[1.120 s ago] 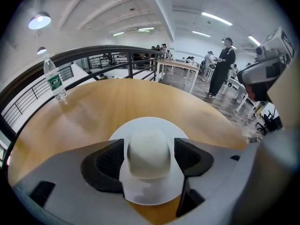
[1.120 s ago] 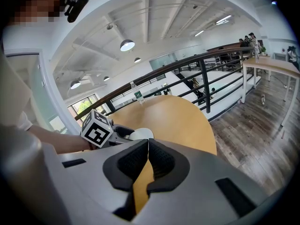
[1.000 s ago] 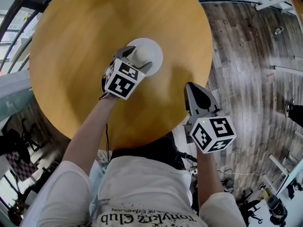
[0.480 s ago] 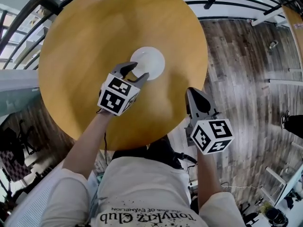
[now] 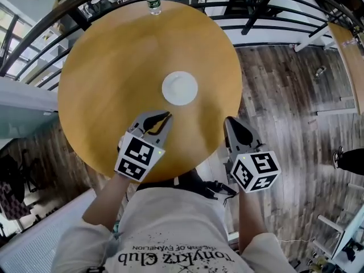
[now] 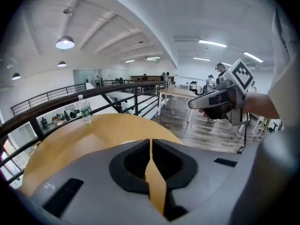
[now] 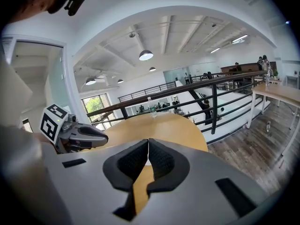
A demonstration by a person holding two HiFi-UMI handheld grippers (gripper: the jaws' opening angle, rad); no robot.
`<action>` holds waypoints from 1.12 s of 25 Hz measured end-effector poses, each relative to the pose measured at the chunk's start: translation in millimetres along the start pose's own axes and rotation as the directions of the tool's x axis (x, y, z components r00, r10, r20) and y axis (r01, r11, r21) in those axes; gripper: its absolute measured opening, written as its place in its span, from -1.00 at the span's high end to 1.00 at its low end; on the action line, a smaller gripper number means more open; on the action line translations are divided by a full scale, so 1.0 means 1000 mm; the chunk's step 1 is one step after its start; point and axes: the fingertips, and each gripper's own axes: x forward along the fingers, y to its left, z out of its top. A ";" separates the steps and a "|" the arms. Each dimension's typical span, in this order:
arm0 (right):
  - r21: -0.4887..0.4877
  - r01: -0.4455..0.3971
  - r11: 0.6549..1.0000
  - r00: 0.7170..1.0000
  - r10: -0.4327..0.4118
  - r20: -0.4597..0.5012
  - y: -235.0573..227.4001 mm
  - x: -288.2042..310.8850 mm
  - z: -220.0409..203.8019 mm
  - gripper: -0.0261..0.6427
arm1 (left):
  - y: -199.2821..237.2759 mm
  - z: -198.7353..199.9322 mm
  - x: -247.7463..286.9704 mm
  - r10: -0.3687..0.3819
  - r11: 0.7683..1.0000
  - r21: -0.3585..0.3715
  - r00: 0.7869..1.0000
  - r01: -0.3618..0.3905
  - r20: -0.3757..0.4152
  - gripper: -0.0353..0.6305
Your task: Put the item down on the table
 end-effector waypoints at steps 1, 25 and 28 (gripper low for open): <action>-0.006 -0.005 1.000 1.000 0.005 0.002 0.006 -0.004 0.001 0.84 | -0.005 0.000 -0.010 0.002 1.000 -0.007 1.000 -0.001 0.006 0.79; -0.081 -0.110 0.991 0.993 0.112 0.024 0.064 -0.024 0.016 0.85 | -0.027 0.006 -0.072 0.076 0.984 -0.167 0.992 -0.059 0.098 0.82; -0.079 -0.117 0.990 0.993 0.119 0.019 0.066 -0.024 0.013 0.85 | -0.029 0.008 -0.069 0.070 0.985 -0.162 0.993 -0.053 0.100 0.82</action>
